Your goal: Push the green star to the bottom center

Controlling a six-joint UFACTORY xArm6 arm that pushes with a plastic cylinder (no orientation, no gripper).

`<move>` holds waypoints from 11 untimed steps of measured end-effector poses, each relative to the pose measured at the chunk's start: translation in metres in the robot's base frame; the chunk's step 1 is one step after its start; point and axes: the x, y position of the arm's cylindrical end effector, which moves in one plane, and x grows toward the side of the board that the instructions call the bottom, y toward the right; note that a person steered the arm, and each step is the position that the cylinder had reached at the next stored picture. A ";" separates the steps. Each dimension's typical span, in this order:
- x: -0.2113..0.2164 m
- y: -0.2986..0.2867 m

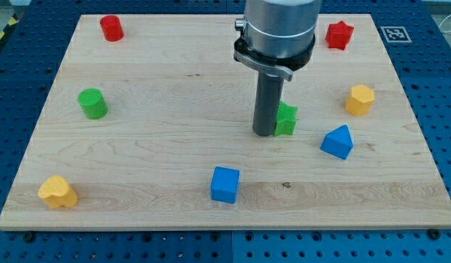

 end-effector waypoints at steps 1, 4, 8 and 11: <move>-0.002 0.000; -0.063 0.006; -0.013 0.037; 0.028 0.036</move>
